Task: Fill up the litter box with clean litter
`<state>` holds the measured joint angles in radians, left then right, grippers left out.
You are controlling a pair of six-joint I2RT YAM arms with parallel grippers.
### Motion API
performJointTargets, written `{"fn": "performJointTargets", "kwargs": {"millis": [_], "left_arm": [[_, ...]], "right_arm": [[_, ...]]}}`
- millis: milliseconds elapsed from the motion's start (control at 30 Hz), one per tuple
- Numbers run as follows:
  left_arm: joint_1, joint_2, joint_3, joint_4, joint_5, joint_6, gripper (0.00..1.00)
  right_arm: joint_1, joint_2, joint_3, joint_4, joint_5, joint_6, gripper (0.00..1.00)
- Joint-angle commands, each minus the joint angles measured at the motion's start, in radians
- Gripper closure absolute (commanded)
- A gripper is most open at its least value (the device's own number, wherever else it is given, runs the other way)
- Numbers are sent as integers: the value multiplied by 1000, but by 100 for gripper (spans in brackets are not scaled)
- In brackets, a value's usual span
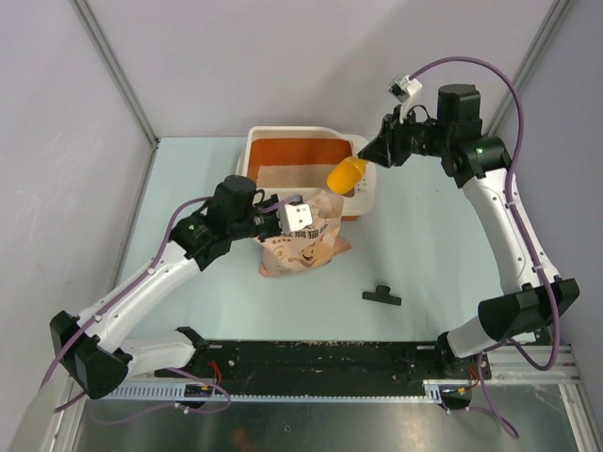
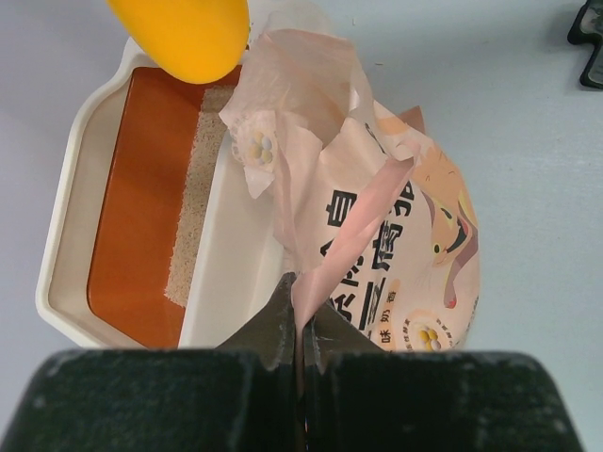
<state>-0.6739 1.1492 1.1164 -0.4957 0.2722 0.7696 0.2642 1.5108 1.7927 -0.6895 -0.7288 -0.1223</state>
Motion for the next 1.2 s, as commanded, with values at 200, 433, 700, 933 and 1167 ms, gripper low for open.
{"fn": "performJointTargets", "kwargs": {"millis": [200, 433, 700, 933, 1167], "left_arm": [[-3, -5, 28, -6, 7, -29, 100], [-3, 0, 63, -4, -7, -30, 100], [-3, 27, 111, -4, 13, -121, 100], [-3, 49, 152, 3, 16, -242, 100], [-4, 57, 160, 11, 45, -335, 100]], "right_arm": [[32, -5, -1, -48, -57, -31, 100], [86, 31, -82, -36, 107, -48, 100], [164, 95, -107, 36, 383, 157, 100], [204, 80, -200, 42, 542, 343, 100], [282, 95, -246, 44, 604, 408, 100]]}}
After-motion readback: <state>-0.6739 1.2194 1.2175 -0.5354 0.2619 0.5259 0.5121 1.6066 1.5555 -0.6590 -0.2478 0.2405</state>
